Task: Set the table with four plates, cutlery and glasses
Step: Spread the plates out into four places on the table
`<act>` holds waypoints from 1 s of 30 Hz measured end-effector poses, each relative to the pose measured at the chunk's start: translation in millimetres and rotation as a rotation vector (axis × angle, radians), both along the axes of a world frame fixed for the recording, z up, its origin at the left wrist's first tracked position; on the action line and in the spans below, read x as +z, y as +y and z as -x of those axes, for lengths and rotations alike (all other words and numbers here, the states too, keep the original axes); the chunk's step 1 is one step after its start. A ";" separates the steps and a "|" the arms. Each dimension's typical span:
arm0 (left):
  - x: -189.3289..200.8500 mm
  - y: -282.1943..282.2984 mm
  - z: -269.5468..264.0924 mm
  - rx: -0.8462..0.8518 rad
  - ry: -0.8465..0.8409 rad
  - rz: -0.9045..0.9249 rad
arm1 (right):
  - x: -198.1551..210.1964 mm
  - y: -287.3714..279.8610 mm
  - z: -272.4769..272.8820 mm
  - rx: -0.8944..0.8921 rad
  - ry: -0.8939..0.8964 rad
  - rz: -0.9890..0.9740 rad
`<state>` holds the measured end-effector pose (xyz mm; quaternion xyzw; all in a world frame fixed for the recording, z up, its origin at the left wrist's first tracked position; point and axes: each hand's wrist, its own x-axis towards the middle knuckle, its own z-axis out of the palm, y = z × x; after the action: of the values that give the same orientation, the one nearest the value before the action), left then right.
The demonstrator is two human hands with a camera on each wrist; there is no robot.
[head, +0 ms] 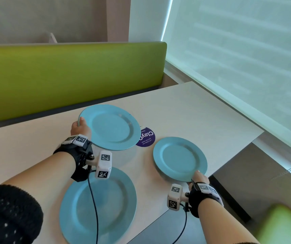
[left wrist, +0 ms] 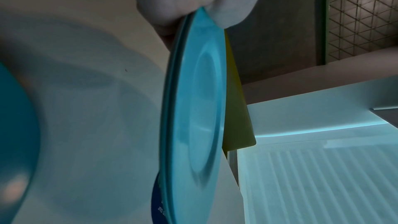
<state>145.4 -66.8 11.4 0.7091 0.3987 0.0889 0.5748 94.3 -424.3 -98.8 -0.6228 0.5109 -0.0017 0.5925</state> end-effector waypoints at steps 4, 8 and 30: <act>2.0 -6.3 -0.4 -0.012 -0.014 0.015 | 5.8 4.1 0.1 0.080 0.091 0.035; 3.5 -9.7 -2.8 -0.030 -0.021 0.016 | 12.6 1.2 -2.2 0.180 0.136 0.073; -4.6 -22.4 -10.3 -0.038 -0.057 0.034 | 33.5 9.1 -1.4 0.295 0.355 0.190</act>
<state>155.7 -89.3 6.8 0.7038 0.3701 0.0914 0.5994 95.7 -415.2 -65.3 -0.7341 0.5082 0.1459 0.4260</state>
